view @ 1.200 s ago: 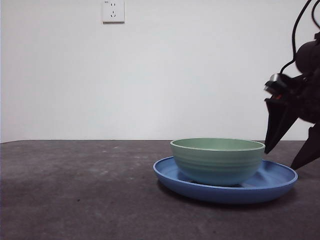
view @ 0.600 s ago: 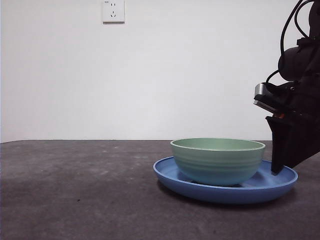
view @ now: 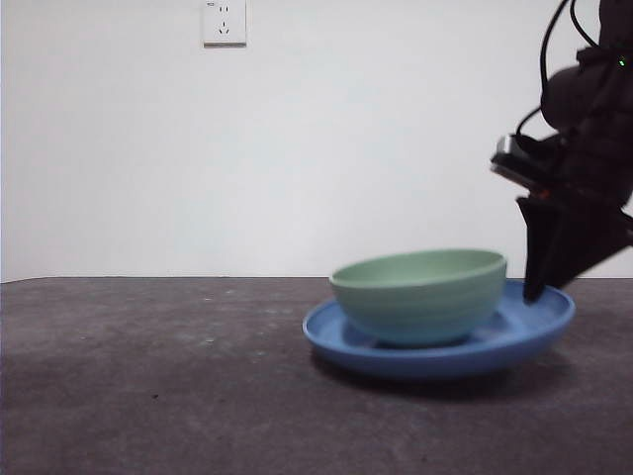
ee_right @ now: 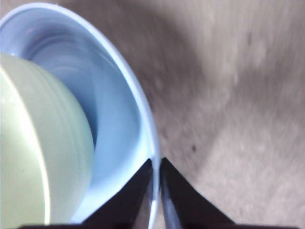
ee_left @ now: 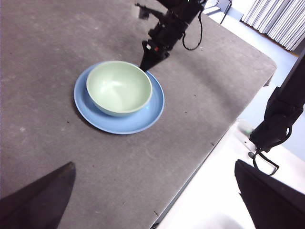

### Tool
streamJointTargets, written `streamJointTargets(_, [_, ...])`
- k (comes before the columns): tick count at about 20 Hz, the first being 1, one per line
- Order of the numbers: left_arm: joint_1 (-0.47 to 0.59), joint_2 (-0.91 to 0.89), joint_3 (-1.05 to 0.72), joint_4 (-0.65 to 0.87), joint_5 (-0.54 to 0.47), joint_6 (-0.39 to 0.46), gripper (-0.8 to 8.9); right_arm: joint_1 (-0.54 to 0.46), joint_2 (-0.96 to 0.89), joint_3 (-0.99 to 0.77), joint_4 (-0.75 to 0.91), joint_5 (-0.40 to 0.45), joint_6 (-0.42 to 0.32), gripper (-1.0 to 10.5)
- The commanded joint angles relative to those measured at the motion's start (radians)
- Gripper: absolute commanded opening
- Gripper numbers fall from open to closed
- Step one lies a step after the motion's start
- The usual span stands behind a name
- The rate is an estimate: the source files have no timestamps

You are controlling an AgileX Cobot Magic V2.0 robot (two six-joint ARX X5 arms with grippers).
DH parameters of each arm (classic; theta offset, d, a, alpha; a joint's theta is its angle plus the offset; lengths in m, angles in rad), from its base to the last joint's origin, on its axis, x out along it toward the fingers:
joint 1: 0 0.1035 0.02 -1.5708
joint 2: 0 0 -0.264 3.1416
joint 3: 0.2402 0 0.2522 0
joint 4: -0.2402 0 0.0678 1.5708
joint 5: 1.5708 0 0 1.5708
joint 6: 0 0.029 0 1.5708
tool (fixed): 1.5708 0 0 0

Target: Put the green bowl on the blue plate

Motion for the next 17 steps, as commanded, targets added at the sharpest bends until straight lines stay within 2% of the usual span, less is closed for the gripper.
streamJointTargets(1, [-0.004, 0.005, 0.009, 0.008, 0.005, 0.005, 5.31, 0.034, 0.019, 0.063, -0.02, -0.011, 0.034, 0.1])
streamJointTargets(6, [-0.004, 0.005, 0.009, 0.007, 0.005, 0.005, 5.31, 0.13, 0.019, 0.093, 0.004, -0.019, 0.117, 0.1])
streamJointTargets(11, [-0.004, 0.005, 0.01, 0.008, 0.005, 0.005, 5.31, 0.244, 0.048, 0.093, 0.098, -0.024, 0.218, 0.1])
streamJointTargets(17, [-0.004, 0.005, 0.01, 0.007, 0.005, 0.005, 5.31, 0.298, 0.133, 0.093, 0.144, -0.016, 0.242, 0.1])
